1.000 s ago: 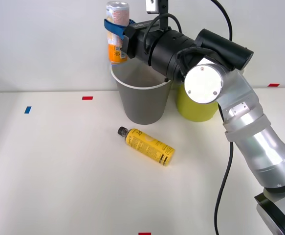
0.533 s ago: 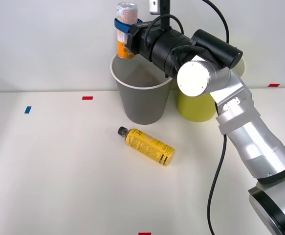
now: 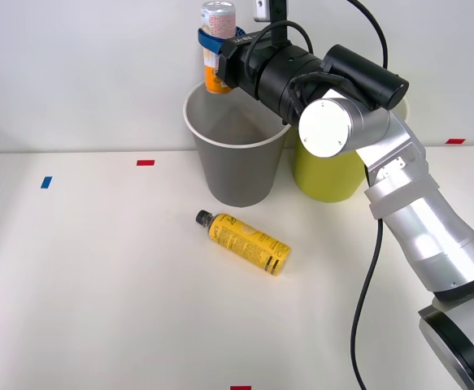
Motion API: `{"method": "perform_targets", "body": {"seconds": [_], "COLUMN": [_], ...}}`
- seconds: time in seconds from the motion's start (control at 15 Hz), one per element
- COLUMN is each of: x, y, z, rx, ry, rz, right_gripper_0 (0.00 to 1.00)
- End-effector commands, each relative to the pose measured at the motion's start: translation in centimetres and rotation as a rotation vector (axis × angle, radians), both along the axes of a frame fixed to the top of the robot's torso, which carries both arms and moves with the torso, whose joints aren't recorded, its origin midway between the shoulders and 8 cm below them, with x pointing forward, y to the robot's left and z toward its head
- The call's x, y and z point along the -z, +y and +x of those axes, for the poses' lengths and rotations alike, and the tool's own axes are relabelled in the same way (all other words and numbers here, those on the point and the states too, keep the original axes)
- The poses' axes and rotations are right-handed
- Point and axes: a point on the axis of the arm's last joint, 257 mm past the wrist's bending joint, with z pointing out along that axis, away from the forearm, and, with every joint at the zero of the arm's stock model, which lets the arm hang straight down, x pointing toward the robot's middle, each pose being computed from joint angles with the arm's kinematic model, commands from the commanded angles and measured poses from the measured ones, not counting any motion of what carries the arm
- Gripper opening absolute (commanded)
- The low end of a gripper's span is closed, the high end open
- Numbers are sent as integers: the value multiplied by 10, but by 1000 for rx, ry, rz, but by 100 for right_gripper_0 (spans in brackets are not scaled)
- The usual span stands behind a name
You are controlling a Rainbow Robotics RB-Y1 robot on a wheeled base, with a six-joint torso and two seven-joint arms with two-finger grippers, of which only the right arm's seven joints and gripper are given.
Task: Put cans in the gray bin, plastic bottles in the light green bin
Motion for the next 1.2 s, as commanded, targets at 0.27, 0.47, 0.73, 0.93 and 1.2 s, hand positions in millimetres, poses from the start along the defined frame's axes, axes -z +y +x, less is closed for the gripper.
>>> {"method": "perform_targets", "body": {"seconds": [0.27, 0.47, 0.73, 0.93, 1.2], "x": [-2, -5, -7, 2, 23], "y": [-4, -6, -25, -59, -111], "z": [2, -2, -29, -70, -119], "rx": [9, 6, -24, -33, 27], "ry": [-11, -36, -84, -125, -173], "rz": [-3, -27, -63, -73, 34], "right_gripper_0": [100, 100, 100, 100, 100]}}
